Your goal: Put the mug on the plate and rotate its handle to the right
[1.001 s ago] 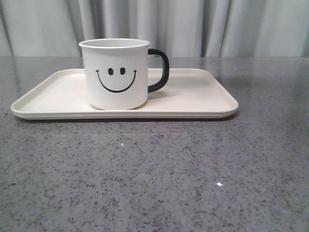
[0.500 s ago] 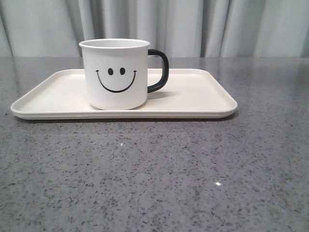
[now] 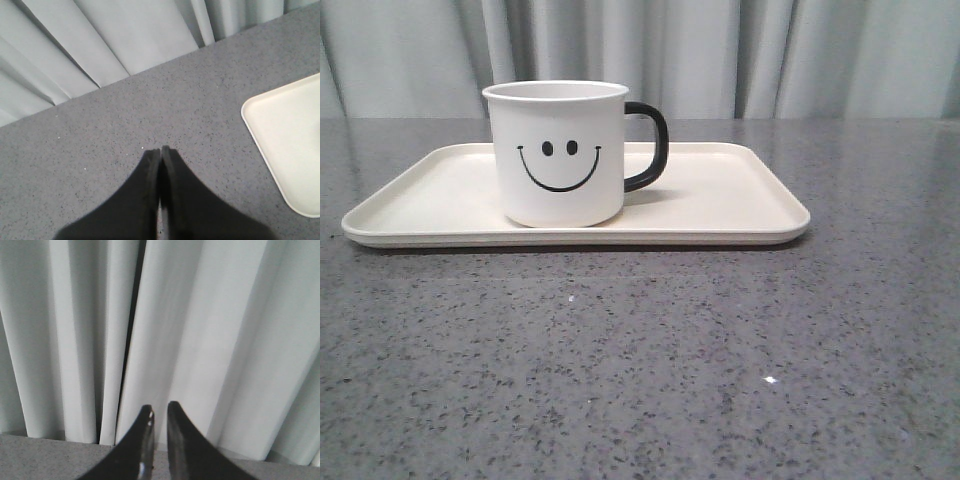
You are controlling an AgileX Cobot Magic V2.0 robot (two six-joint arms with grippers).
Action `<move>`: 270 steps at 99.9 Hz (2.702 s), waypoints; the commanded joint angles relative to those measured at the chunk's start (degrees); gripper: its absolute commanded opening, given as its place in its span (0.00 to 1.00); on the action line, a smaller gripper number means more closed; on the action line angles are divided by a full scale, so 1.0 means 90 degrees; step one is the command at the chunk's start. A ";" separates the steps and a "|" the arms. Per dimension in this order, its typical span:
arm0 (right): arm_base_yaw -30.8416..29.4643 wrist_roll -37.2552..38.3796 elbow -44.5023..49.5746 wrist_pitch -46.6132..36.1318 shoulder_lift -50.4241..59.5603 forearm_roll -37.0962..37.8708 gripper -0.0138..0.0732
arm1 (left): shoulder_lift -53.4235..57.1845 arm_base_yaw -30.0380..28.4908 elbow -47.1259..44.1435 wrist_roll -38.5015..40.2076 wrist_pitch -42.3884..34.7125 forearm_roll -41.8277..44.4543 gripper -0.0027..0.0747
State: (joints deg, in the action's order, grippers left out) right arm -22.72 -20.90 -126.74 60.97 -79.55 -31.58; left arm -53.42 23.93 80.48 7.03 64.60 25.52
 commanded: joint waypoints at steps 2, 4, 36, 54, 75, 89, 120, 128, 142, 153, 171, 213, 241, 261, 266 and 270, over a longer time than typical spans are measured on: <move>-0.0048 0.0039 0.0707 -0.0886 0.0561 -0.0134 0.16 | -0.0020 0.0010 0.0126 0.0083 -0.0509 0.0177 0.01; -0.0048 0.0039 0.0840 -0.0945 0.0678 -0.0099 0.13 | -0.0020 0.0010 0.0126 0.0083 -0.0509 0.0177 0.01; -0.0048 0.0033 0.4373 -0.2270 0.2841 0.0112 0.09 | -0.0047 0.0010 0.0126 0.0083 -0.0766 0.0177 0.01; -0.0033 0.0033 0.6344 -0.2957 0.4160 0.0112 0.09 | -0.0047 0.0010 0.0126 0.0083 -0.0891 0.0133 0.01; 0.0101 -0.0017 0.8016 -0.3480 0.5262 0.0122 0.09 | -0.0047 0.0010 0.0126 0.0083 -0.0971 -0.0026 0.01; 0.0154 -0.0024 0.8470 -0.3486 0.5558 0.0122 0.09 | -0.0047 0.0010 0.0126 0.0083 -0.0984 -0.0070 0.01; 0.1514 -0.0695 0.8535 -0.3364 0.5664 0.0346 0.09 | -0.0047 0.0010 0.0126 0.0083 -0.0931 -0.0073 0.01; 0.1988 -0.0695 0.8555 -0.3371 0.5707 0.0634 0.09 | -0.0047 0.0010 0.0126 0.0083 -0.0771 -0.0073 0.01; 0.2493 -0.0695 0.8581 -0.3336 0.5707 0.1142 0.09 | -0.0056 0.0010 0.0126 0.0083 -0.0164 -0.0151 0.01; 0.2648 -0.0688 0.8581 -0.3279 0.5707 0.1131 0.09 | -0.0056 0.0010 0.0126 0.0083 0.0162 -0.0153 0.01; 0.2648 -0.0688 0.8581 -0.2874 0.5707 0.1131 0.09 | -0.0056 0.0010 0.0126 0.0083 0.0162 -0.0153 0.01; 0.2648 -0.0688 0.8581 -0.2837 0.5707 0.1131 0.09 | -0.0056 0.0010 0.0126 0.0083 0.0162 -0.0168 0.01; 0.2648 -0.0688 0.8581 -0.2837 0.5707 0.1131 0.09 | 0.0757 -0.0002 -0.0088 0.0048 -0.0434 -0.0057 0.01; 0.2648 -0.0688 0.8581 -0.2837 0.5707 0.1131 0.09 | 0.2382 -0.0432 -0.1972 0.0074 -0.3485 -0.0722 0.01; 0.2648 -0.0688 0.8581 -0.2837 0.5707 0.1131 0.09 | 0.2790 -0.0627 -0.2680 0.0085 -0.4291 -0.0950 0.01; 0.2648 -0.0688 0.8581 -0.2837 0.5707 0.1131 0.09 | 0.3115 -0.0813 -0.3328 0.0085 -0.4951 -0.1181 0.01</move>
State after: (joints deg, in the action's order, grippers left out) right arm 1.02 -26.60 -48.20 39.34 -27.86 -21.12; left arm -30.49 19.25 59.44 7.12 37.25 18.71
